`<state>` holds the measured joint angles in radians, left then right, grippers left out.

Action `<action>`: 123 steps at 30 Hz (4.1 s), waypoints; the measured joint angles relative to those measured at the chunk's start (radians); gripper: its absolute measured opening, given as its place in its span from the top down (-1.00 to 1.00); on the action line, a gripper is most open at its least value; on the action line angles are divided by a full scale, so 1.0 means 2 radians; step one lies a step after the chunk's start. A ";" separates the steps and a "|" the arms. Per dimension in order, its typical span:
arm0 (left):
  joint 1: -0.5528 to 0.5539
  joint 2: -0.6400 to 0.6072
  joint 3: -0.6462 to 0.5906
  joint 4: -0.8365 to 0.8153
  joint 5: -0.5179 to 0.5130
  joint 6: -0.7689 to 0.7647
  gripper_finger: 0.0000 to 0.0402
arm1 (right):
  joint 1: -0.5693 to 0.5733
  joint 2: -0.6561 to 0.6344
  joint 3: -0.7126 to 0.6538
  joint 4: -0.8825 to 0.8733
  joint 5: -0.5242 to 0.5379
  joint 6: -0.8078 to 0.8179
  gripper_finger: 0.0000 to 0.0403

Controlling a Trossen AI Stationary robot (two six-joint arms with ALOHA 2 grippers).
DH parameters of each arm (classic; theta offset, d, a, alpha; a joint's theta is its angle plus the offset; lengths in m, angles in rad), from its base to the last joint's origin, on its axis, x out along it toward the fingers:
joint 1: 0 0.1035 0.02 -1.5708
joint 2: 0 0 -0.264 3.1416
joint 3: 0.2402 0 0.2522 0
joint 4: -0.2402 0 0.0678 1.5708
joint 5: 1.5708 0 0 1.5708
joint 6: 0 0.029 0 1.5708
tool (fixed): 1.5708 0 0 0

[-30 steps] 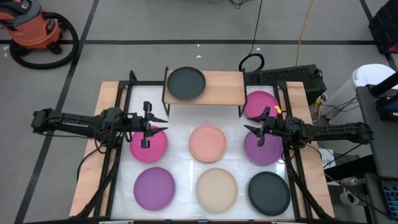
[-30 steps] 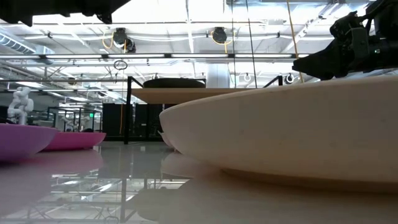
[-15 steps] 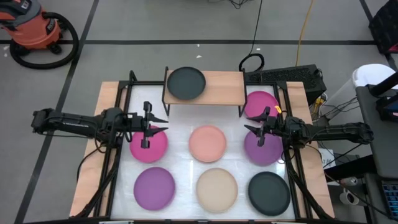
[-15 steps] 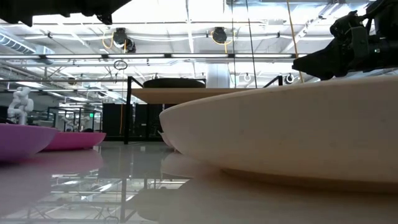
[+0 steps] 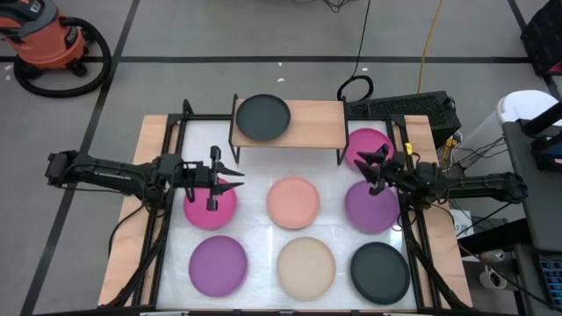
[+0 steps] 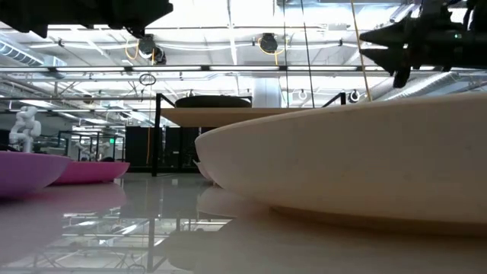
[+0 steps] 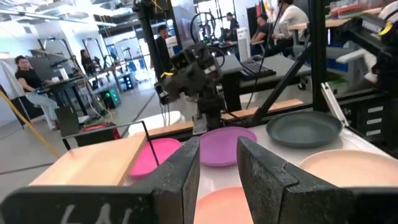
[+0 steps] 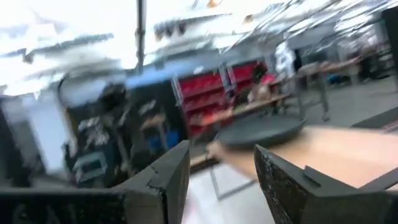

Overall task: Place and stack plates onto a shelf
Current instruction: Stack the light pink plate on top of the black plate on the shelf

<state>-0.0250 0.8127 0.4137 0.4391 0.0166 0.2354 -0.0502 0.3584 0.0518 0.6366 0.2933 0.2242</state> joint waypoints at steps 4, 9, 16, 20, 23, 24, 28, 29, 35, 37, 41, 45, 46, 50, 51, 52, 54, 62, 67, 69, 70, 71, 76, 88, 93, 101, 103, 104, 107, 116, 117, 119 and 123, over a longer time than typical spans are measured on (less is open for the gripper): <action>0.000 -0.001 0.000 0.010 -0.020 -0.001 0.44 | 0.009 0.036 0.041 -0.033 -0.018 -0.001 0.21; 0.000 -0.001 0.000 0.027 -0.029 -0.002 0.44 | 0.032 0.105 0.084 -0.048 -0.018 -0.016 0.21; 0.000 -0.001 0.000 0.047 -0.029 -0.006 0.44 | 0.076 0.235 0.163 -0.068 -0.017 -0.047 0.21; 0.000 -0.001 0.000 0.052 -0.033 -0.001 0.44 | 0.104 0.314 0.255 -0.166 0.019 -0.094 0.21; 0.000 -0.001 0.000 0.050 -0.035 -0.001 0.44 | 0.114 0.364 0.313 -0.287 0.071 -0.086 0.21; 0.000 -0.001 0.000 0.048 -0.035 -0.001 0.44 | 0.115 0.378 0.326 -0.316 0.079 -0.075 0.21; 0.000 -0.001 0.000 0.047 -0.035 -0.010 0.44 | 0.114 0.414 0.337 -0.384 0.087 -0.035 0.21; 0.000 -0.001 0.000 0.047 -0.035 -0.010 0.44 | 0.114 0.421 0.337 -0.402 0.087 -0.026 0.21; 0.001 -0.001 0.000 0.045 -0.036 -0.009 0.44 | 0.108 0.438 0.337 -0.496 0.087 0.045 0.21; 0.001 -0.001 0.000 0.044 -0.036 0.000 0.44 | 0.099 0.438 0.337 -0.521 0.089 0.063 0.21; 0.001 -0.001 0.000 0.044 -0.036 0.014 0.44 | 0.074 0.438 0.337 -0.537 0.089 0.080 0.21; 0.001 -0.001 0.000 0.045 -0.036 0.014 0.44 | 0.057 0.438 0.337 -0.514 0.054 0.068 0.21; 0.001 -0.001 0.000 0.045 -0.036 0.011 0.44 | 0.054 0.438 0.337 -0.498 0.031 0.064 0.21; 0.001 -0.001 0.000 0.045 -0.036 0.011 0.44 | 0.051 0.438 0.328 -0.403 -0.054 0.053 0.21; 0.001 -0.001 0.000 0.045 -0.036 0.011 0.44 | 0.052 0.438 0.326 -0.387 -0.067 0.051 0.21; 0.001 -0.001 0.000 0.045 -0.036 0.011 0.44 | 0.055 0.438 0.324 -0.376 -0.077 0.045 0.21; 0.001 -0.001 0.000 0.045 -0.036 0.011 0.44 | 0.067 0.439 0.318 -0.366 -0.082 0.026 0.21; 0.001 -0.001 0.000 0.046 -0.036 0.003 0.44 | 0.137 0.498 0.314 -0.307 -0.064 -0.088 0.21; 0.001 -0.001 0.000 0.048 -0.036 -0.005 0.44 | 0.165 0.549 0.314 -0.304 -0.013 -0.147 0.21; 0.001 -0.001 0.000 0.048 -0.036 -0.005 0.44 | 0.168 0.565 0.314 -0.303 -0.002 -0.148 0.21; 0.001 -0.001 0.000 0.048 -0.036 -0.005 0.44 | 0.168 0.572 0.314 -0.301 -0.002 -0.148 0.21; 0.001 -0.001 0.000 0.048 -0.036 -0.004 0.44 | 0.168 0.578 0.314 -0.301 -0.003 -0.147 0.21; 0.001 -0.001 0.000 0.048 -0.036 -0.003 0.44 | 0.169 0.592 0.313 -0.302 -0.002 -0.148 0.21; 0.001 -0.001 0.000 0.048 -0.036 -0.003 0.44 | 0.169 0.593 0.313 -0.302 0.011 -0.163 0.30; 0.001 -0.001 0.000 0.048 -0.036 -0.003 0.44 | 0.169 0.593 0.313 -0.302 0.011 -0.163 0.46; 0.001 -0.001 0.000 0.044 -0.036 -0.013 0.44 | 0.163 0.598 0.313 -0.299 0.011 -0.171 0.62; 0.001 -0.001 0.000 0.044 -0.036 -0.029 0.44 | 0.162 0.607 0.313 -0.295 0.011 -0.171 0.62; 0.001 -0.001 0.000 0.044 -0.036 -0.035 0.44 | 0.161 0.613 0.313 -0.288 0.011 -0.172 0.62; 0.001 -0.001 0.000 0.044 -0.036 -0.040 0.44 | 0.160 0.633 0.314 -0.270 0.010 -0.175 0.59; 0.001 -0.001 0.000 0.047 -0.036 0.014 0.44 | 0.159 0.642 0.313 -0.255 0.037 -0.190 0.86; 0.001 -0.001 0.000 0.047 -0.036 0.016 0.44 | 0.159 0.637 0.313 -0.255 0.042 -0.190 0.92; 0.001 -0.003 0.000 0.047 -0.036 0.012 0.44 | 0.158 0.623 0.314 -0.250 0.052 -0.187 0.96; 0.001 -0.024 0.000 0.047 -0.063 -0.002 0.44 | 0.163 0.586 0.314 -0.234 0.066 -0.190 0.98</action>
<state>-0.0227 0.7639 0.4145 0.5338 -0.1096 0.2322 0.2767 1.5298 0.6796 0.1691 0.4244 -0.1558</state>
